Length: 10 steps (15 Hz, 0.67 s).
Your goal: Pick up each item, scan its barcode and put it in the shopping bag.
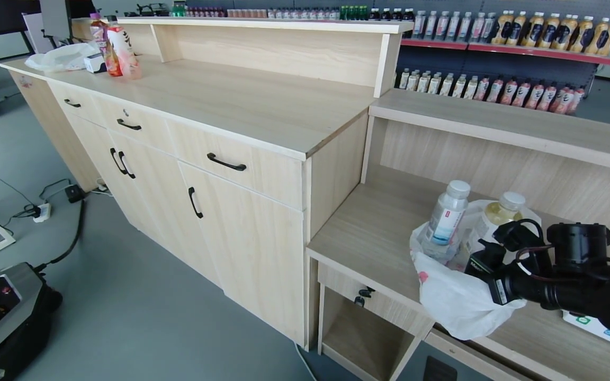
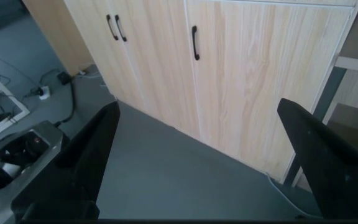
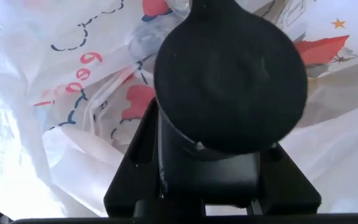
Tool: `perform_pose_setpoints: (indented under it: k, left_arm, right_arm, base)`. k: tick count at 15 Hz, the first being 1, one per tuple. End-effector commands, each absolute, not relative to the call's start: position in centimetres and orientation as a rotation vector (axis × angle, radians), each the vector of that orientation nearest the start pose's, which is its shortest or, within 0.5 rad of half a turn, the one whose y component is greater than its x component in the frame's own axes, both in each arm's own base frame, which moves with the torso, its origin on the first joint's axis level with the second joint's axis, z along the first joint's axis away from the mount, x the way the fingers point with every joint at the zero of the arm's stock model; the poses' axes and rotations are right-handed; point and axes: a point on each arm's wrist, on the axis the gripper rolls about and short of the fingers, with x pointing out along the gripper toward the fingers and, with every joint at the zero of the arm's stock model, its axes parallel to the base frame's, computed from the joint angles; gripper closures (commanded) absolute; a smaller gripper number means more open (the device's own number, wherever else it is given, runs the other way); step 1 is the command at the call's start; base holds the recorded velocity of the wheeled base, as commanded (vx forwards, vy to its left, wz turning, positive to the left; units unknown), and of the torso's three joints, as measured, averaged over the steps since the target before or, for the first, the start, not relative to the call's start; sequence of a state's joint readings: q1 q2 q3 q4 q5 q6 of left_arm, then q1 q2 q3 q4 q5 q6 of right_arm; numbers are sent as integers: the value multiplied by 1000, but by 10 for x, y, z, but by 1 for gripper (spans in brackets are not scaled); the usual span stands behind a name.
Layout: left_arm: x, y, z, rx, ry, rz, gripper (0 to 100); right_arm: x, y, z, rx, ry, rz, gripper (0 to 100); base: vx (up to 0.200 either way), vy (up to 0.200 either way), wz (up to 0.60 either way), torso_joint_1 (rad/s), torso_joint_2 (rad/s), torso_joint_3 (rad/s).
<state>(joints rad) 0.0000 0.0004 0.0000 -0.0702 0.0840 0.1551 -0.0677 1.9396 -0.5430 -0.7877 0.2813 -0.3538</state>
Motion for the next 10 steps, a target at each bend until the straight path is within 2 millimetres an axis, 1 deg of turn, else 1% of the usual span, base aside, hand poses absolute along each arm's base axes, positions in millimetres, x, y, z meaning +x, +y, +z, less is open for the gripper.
perform_pose_setpoints:
  k: [1, 2, 3, 4, 5, 6, 7, 8, 10]
  left_arm:
    - [-23, 2, 83, 152, -64, 90, 0]
    - [-23, 2, 83, 152, -64, 90, 0]
    - [-23, 2, 83, 152, -64, 90, 0]
    - [-23, 2, 83, 152, -64, 90, 0]
    - [-23, 2, 83, 152, -64, 90, 0]
    - [-23, 2, 83, 152, -64, 90, 0]
    - [-23, 2, 83, 152, -64, 90, 0]
    - [-23, 2, 83, 152, -64, 90, 0]
    - [-23, 2, 83, 152, -64, 90, 0]
  right_arm:
    - [297, -14, 57, -231, 574, 312, 100]
    - [297, -14, 58, -231, 570, 311, 0]
    - [298, -14, 62, -225, 558, 306, 0]
    - [298, -12, 74, -207, 518, 300, 0]
    - [300, -10, 89, -173, 469, 290, 0]
    - [298, -6, 113, -130, 400, 281, 0]
    - [294, -6, 129, -103, 359, 272, 0]
    - [286, -6, 145, -101, 329, 269, 0]
    - [261, -4, 178, -118, 264, 264, 0]
  base:
    - [0, 0, 0, 0, 0, 0]
    - [0, 0, 0, 0, 0, 0]
    - [0, 0, 0, 0, 0, 0]
    - [0, 0, 0, 0, 0, 0]
    - [0, 0, 0, 0, 0, 0]
    - [0, 0, 0, 0, 0, 0]
    - [0, 0, 0, 0, 0, 0]
    - [0, 0, 0, 0, 0, 0]
    - [0, 0, 0, 0, 0, 0]
